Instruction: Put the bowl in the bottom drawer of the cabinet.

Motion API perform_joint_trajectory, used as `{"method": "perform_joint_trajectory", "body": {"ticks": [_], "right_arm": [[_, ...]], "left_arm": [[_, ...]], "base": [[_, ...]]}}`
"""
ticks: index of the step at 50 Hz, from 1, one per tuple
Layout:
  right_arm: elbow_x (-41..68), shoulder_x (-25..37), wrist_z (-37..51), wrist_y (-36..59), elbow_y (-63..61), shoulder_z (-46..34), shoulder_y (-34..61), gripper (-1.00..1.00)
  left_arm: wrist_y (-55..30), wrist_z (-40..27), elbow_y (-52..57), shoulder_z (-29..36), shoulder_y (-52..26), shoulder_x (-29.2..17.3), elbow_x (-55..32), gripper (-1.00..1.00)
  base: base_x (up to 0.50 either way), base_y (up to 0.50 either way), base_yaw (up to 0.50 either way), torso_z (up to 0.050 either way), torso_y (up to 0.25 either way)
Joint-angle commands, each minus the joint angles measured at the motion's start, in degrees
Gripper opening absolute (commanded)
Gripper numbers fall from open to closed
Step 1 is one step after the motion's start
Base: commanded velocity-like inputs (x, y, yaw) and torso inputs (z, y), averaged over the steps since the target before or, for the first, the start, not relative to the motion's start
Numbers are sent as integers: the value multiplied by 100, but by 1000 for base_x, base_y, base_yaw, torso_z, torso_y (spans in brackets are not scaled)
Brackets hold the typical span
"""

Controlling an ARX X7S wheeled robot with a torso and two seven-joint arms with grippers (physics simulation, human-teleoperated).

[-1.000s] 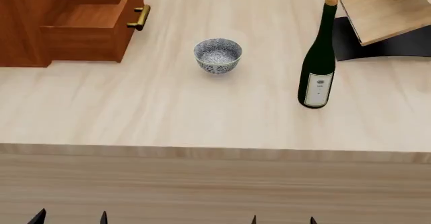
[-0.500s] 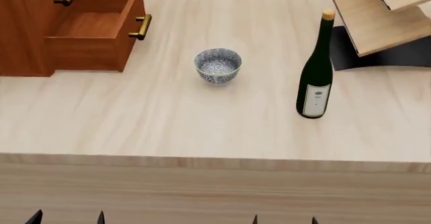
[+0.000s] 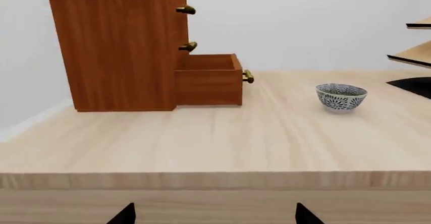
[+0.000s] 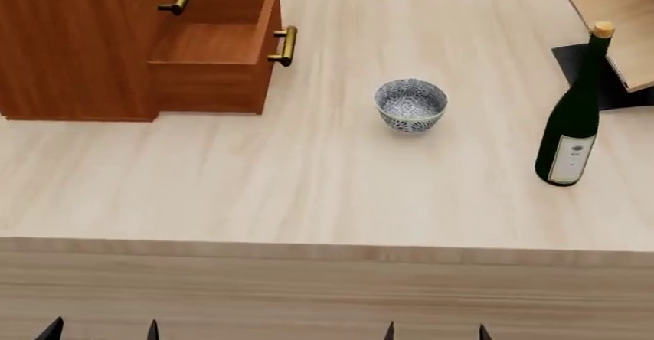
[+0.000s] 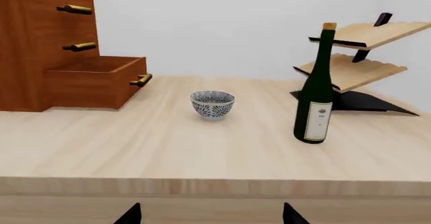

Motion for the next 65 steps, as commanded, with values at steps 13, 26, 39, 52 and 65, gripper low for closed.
{"method": "perform_joint_trajectory", "body": {"ticks": [13, 26, 39, 52, 65], "right_arm": [[134, 117, 169, -16, -149, -160, 87, 100], [132, 187, 246, 34, -262, -267, 108, 100], [81, 275, 385, 276, -669, -347, 88, 100], [-21, 393, 426, 1438, -1793, -552, 526, 100], [-29, 346, 455, 2021, -1913, -696, 1179, 100]], "left_arm": [[-121, -118, 103, 146, -80, -152, -159, 100], [-206, -250, 222, 184, -73, -180, -227, 100], [-602, -307, 752, 225, -17, -301, -378, 100], [-1765, -340, 2183, 303, -39, -569, -616, 100], [-2099, -492, 3650, 57, 773, -930, -790, 100]], "base": [[0, 462, 0, 50, 39], [0, -4, 0, 50, 40], [0, 0, 0, 50, 40], [0, 0, 0, 50, 40], [0, 0, 0, 50, 40]]}}
